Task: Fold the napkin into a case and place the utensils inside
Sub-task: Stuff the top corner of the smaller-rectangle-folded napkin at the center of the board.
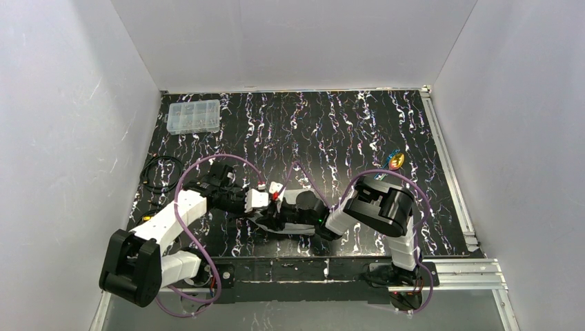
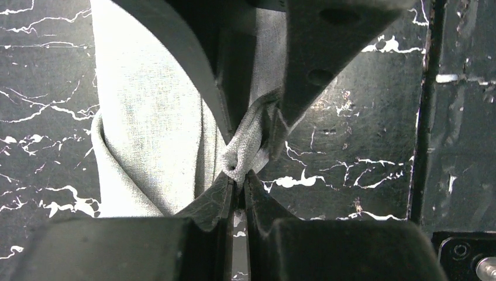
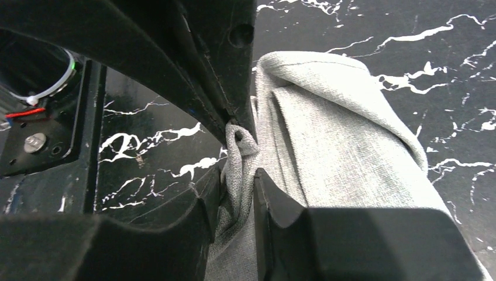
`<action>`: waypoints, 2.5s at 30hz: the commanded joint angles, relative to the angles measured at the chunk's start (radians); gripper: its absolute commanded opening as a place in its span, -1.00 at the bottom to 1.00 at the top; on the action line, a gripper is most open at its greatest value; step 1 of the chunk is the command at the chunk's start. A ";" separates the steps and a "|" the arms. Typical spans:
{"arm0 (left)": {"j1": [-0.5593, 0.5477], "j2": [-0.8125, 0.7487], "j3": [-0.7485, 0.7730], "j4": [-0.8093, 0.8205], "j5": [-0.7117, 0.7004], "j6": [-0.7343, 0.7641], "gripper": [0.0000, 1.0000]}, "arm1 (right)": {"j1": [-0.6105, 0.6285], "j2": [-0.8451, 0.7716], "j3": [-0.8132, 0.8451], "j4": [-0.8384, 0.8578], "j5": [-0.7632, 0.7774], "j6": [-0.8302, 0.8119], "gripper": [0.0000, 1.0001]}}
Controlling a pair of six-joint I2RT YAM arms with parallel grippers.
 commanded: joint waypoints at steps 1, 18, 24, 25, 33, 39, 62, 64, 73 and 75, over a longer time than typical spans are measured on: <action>0.011 0.002 -0.014 0.024 0.032 -0.086 -1.00 | 0.011 -0.036 0.025 0.015 0.061 -0.043 -0.34; 0.109 -0.097 0.146 -0.053 -0.051 -0.235 0.95 | -0.029 -0.086 0.106 -0.234 -0.039 0.019 -0.76; 0.118 -0.057 0.146 0.070 -0.085 -0.307 0.97 | -0.044 -0.089 0.129 -0.300 -0.077 0.076 -0.76; 0.118 -0.023 0.149 0.081 -0.081 -0.300 0.97 | -0.045 -0.090 0.129 -0.304 -0.080 0.081 -0.76; 0.107 0.073 0.118 0.189 -0.072 -0.224 0.83 | -0.060 -0.096 0.135 -0.312 -0.108 0.112 -0.76; 0.081 0.106 0.120 0.162 -0.084 -0.173 0.31 | -0.083 -0.084 0.159 -0.335 -0.135 0.155 -0.77; 0.009 0.167 0.184 0.058 -0.095 -0.210 0.42 | -0.118 -0.015 0.206 -0.341 -0.214 0.249 -0.79; 0.009 0.156 0.197 0.067 -0.118 -0.238 0.90 | -0.129 -0.005 0.203 -0.320 -0.228 0.270 -0.80; 0.099 0.060 0.368 0.029 -0.186 -0.369 0.97 | -0.161 0.020 0.177 -0.216 -0.276 0.328 -0.80; 0.100 0.056 0.405 0.036 -0.180 -0.418 0.97 | -0.162 0.024 0.178 -0.212 -0.281 0.333 -0.81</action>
